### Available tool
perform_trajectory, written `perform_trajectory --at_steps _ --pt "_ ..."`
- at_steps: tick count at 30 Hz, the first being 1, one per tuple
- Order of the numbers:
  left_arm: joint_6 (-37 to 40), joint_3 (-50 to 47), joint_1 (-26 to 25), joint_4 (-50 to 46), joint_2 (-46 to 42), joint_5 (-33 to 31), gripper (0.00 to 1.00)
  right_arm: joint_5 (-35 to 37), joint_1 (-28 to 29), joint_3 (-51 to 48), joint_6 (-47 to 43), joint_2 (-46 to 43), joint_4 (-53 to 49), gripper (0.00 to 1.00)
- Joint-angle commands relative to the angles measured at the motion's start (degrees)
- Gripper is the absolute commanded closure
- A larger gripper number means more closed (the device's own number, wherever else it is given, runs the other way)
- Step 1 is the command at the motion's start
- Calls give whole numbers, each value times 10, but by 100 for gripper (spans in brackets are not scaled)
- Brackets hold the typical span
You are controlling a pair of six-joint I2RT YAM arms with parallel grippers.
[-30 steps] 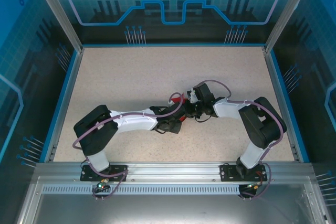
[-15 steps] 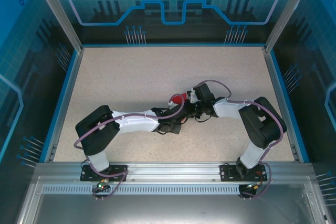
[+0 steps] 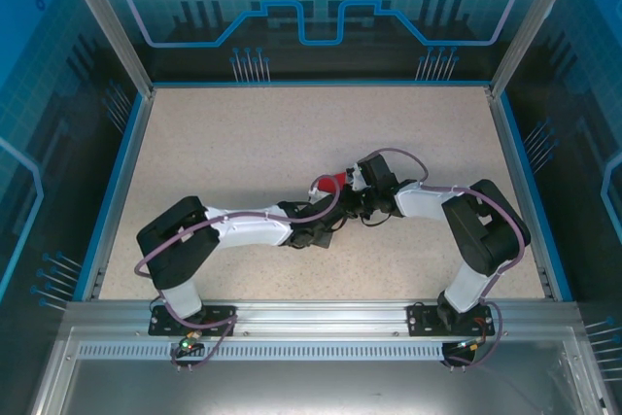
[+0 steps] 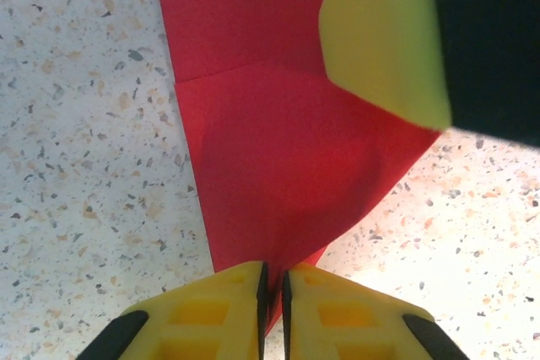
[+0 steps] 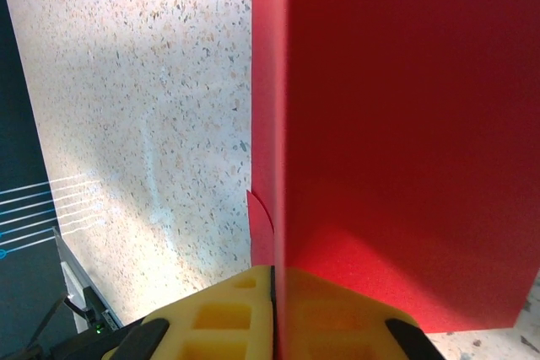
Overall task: Fold a paper plane with a square sheet of paper (pick it up from the middle)
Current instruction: Fourth fold the wing at the center of the table.
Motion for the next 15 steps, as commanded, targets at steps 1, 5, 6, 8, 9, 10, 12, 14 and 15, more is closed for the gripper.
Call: perform_trajectory --at_steps 1,5,6,8,9,10,12,14,15 --pt "14 -19 -3 6 -18 -13 81 -11 15 13 19 -5 -12 94" --pt "9 -34 -3 11 -33 -8 76 15 25 5 44 -11 -7 94" --pt "8 -39 -3 13 -37 -7 74 16 28 2 52 -13 0 94" --pt "7 -52 -3 17 -48 -6 71 25 32 -6 67 -18 8 95" --pt "8 -57 -2 19 -53 -6 71 32 34 -9 71 -21 8 95" --pt "8 -64 -3 21 -60 -7 70 39 36 -12 79 -27 7 95" --pt "11 -75 -2 26 -73 -5 67 52 39 -20 93 -37 8 95" --pt "13 -88 -2 39 -89 2 63 69 44 -23 99 -47 1 95" --pt "15 -93 -2 45 -96 6 62 75 45 -23 100 -51 -4 95"
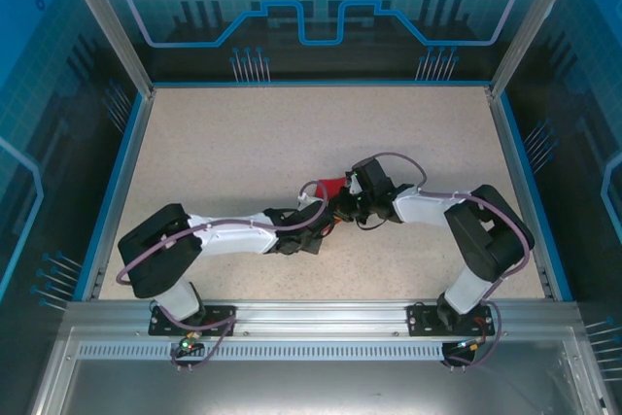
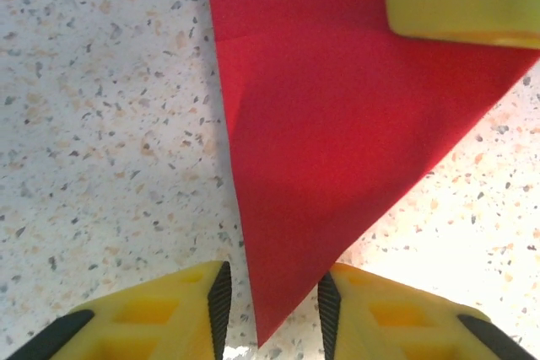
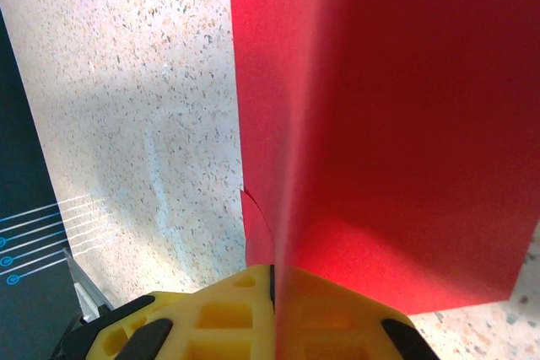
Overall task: Fold a paper plane with a square sheet of paper (pick it up from the middle)
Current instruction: Fourth fold the wing at the center of the table.
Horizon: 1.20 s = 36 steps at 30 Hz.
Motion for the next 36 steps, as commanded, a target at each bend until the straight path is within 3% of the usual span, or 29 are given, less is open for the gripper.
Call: perform_trajectory --at_steps 1,7,14,21,26,30,32,36 --pt "7 -21 -2 27 -34 10 61 31 11 -8 24 -23 -15 95" --pt "8 -45 -2 55 -64 28 48 40 12 -9 28 -23 -20 95" --pt "7 -87 -2 113 -156 42 40 38 13 -3 24 -19 -23 95" --pt "21 -118 1 132 -260 -39 30 40 13 -7 20 -28 -32 95" --pt "118 -129 5 160 -270 -5 29 44 14 -10 21 -32 -31 94" --pt "86 -118 21 127 -263 23 31 42 15 -3 22 -24 -29 94" --pt "85 -137 35 159 -263 70 26 43 16 2 20 -20 -33 94" --pt "73 -151 57 176 -250 101 20 39 17 5 18 -15 -33 94"
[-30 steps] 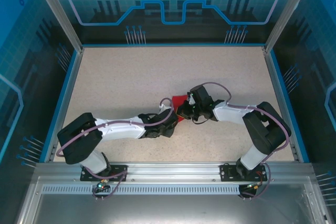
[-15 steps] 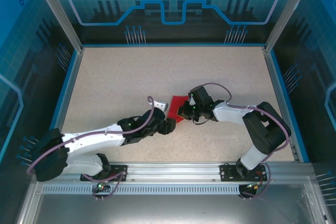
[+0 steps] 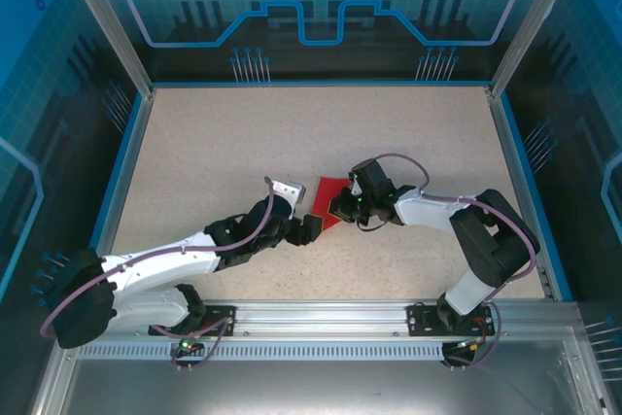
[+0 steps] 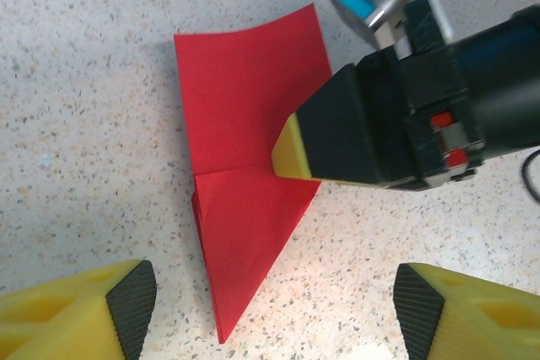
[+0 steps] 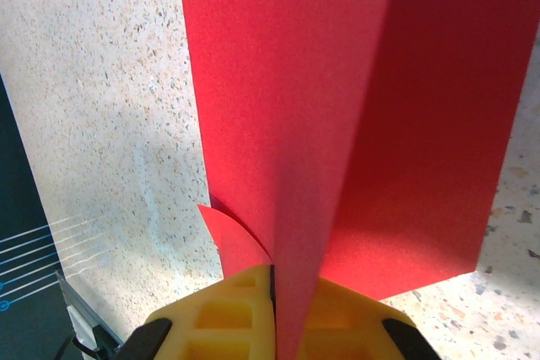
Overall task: Fold a paper plane with a square sheet of paper (pick it up from the middle)
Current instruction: Fourth fold the wing at the center of the table.
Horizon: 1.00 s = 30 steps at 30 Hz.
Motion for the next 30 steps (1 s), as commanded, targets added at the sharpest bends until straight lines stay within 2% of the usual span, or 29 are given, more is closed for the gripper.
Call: perform_trajectory --at_steps 1,16,24,30 --pt "-1 -12 18 18 21 55 20 5 10 10 -2 2 -13 94" --pt "43 18 17 26 122 114 29 -10 7 25 -10 17 -8 91" --pt "78 53 9 15 169 85 33 -21 2 37 -19 21 -16 89" --pt "99 82 -2 -2 210 63 42 -33 0 46 -26 26 -20 88"
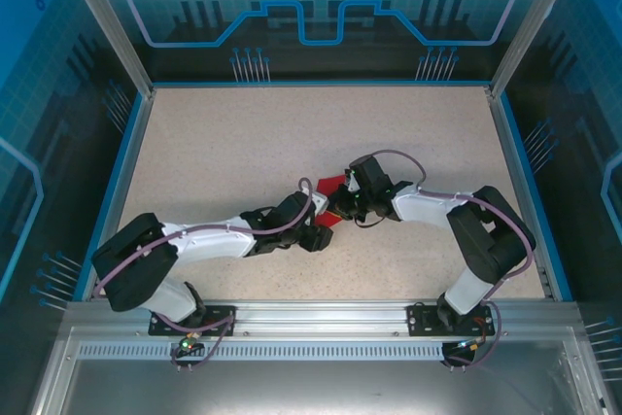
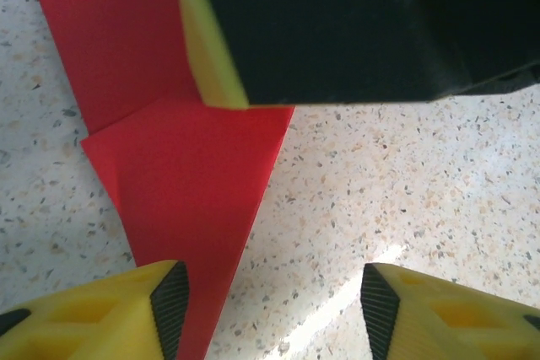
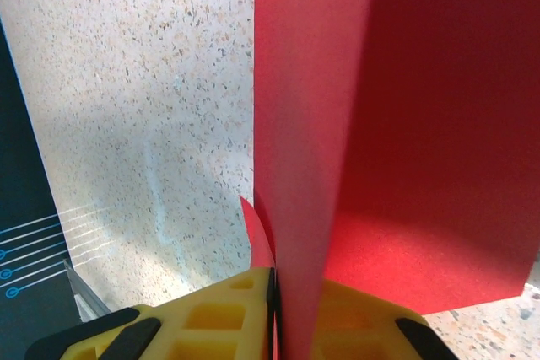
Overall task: Fold a paper plane with a square sheet of paper (pick it up from the middle)
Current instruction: Fourth fold the wing at the center of the table.
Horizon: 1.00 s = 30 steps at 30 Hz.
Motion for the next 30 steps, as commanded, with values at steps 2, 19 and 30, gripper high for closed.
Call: perform_trajectory --at_steps 2,19,30 --pt "21 22 -7 -19 20 -37 46 -15 -1 18 -12 9 -12 88" --pt "10 15 -10 -6 44 -72 61 -15 -1 18 -14 9 -16 87" --pt "9 13 -13 -1 55 -78 65 -17 -1 27 -17 14 -22 87"
